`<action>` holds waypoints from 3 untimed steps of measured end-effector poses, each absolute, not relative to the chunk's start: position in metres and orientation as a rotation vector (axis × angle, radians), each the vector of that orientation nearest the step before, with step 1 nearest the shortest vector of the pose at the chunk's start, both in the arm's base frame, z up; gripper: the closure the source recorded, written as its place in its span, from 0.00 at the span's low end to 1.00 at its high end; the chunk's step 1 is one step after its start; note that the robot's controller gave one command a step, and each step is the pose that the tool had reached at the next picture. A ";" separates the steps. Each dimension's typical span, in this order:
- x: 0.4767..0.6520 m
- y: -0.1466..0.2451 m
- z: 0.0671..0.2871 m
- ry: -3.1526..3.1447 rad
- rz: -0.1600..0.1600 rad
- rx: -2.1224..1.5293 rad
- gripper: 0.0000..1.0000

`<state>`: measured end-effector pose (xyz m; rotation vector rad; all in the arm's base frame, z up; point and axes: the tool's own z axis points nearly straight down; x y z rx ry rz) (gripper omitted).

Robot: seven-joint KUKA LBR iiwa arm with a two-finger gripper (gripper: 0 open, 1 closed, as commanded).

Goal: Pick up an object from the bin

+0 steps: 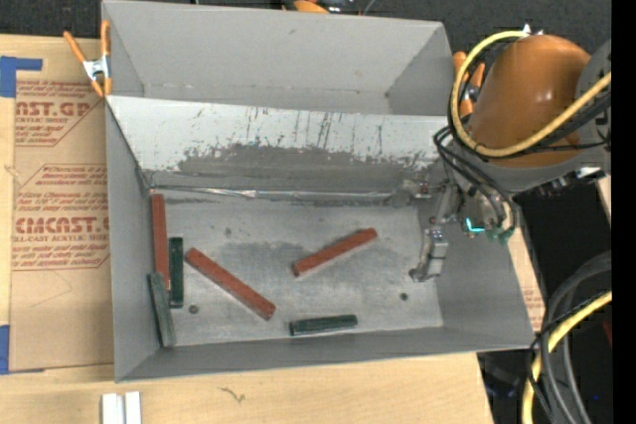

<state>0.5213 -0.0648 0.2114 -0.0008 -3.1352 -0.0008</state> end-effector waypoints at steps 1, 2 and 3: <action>0.575 -0.048 0.067 -3.095 -0.003 0.524 0.00; 0.576 -0.048 0.070 -3.099 -0.001 0.523 1.00; 0.562 -0.053 0.233 -3.091 0.004 0.617 1.00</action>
Offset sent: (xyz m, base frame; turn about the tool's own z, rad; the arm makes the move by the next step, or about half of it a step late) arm 0.0543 0.0154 -0.1414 -0.3346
